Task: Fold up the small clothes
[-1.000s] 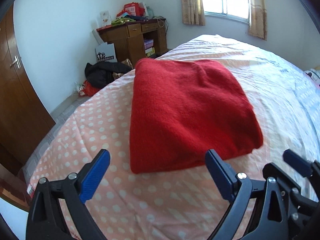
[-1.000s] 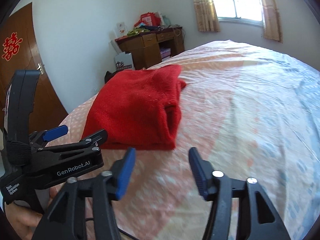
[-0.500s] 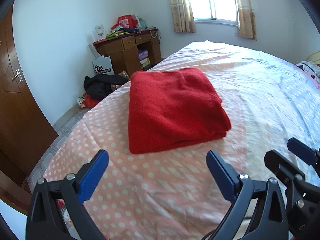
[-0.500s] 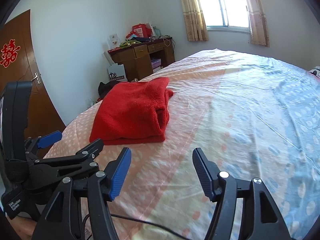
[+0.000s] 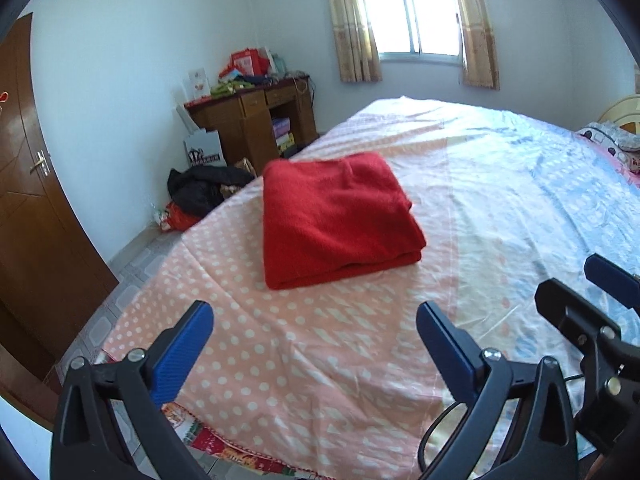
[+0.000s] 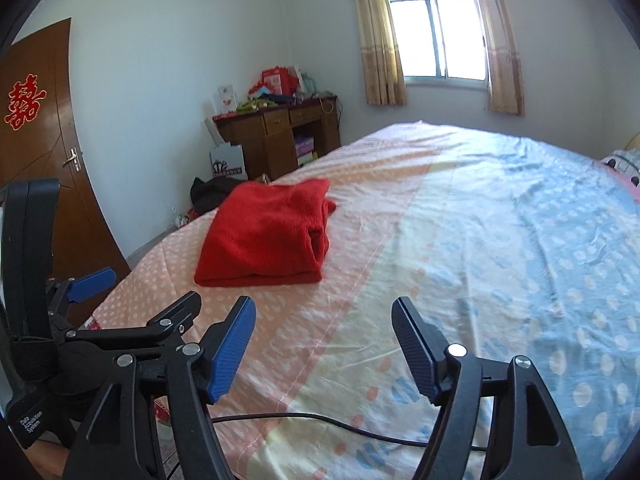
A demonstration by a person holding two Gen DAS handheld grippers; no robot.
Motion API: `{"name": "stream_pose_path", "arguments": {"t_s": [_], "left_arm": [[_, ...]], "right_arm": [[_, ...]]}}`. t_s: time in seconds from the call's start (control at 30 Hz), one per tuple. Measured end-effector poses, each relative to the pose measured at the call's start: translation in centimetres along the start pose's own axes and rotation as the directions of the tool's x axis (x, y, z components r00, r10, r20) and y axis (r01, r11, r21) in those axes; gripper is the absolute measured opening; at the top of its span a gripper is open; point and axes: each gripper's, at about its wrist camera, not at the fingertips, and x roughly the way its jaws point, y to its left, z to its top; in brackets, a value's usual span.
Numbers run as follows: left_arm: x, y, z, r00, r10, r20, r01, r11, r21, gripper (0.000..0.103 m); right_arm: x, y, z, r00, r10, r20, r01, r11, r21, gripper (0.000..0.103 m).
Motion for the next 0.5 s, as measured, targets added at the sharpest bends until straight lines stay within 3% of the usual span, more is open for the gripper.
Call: {"name": "stream_pose_path", "arguments": {"t_s": [0.5], "left_arm": [[-4.8,1.8,1.7,0.992,-0.008,0.124,0.014,0.999,-0.046,0.103]], "right_arm": [[-5.8,1.6,2.5,0.988,-0.008,0.154,0.005,1.0,0.02,0.082]]}}
